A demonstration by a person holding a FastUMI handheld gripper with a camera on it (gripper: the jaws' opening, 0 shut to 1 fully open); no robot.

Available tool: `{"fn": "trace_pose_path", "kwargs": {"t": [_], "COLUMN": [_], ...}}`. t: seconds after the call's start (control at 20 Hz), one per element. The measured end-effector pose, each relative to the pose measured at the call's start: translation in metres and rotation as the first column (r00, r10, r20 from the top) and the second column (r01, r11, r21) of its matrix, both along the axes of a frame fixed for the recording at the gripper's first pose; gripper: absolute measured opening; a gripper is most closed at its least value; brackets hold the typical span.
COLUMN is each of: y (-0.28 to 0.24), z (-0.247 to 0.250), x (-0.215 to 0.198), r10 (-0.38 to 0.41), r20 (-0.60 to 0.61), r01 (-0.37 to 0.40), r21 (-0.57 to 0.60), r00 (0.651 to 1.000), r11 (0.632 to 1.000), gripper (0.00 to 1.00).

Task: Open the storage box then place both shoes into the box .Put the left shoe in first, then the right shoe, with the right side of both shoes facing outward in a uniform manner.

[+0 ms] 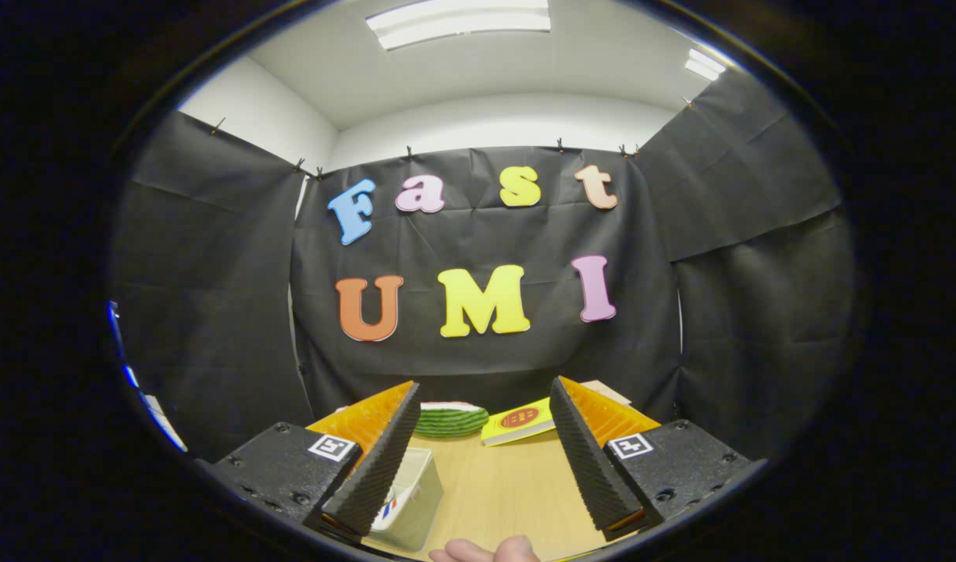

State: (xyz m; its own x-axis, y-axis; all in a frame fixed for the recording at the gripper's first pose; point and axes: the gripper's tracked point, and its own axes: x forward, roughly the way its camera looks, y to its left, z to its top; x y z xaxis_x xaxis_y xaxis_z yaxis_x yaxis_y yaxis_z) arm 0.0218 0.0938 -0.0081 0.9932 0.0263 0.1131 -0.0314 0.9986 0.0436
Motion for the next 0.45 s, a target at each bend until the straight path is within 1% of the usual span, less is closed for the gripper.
{"fn": "trace_pose_path", "kwargs": {"t": [0.2,0.45], "y": [-0.0006,0.0018], "z": [0.0024,-0.0019], "x": [-0.0036,-0.0043], "r10": [0.005,0.03], "r20": [0.01,-0.003], "r01": [-0.005,-0.03], "r21": [0.005,0.015], "r00": [1.0,1.0], "r11": [1.0,0.999], "gripper": [1.0,1.0]}}
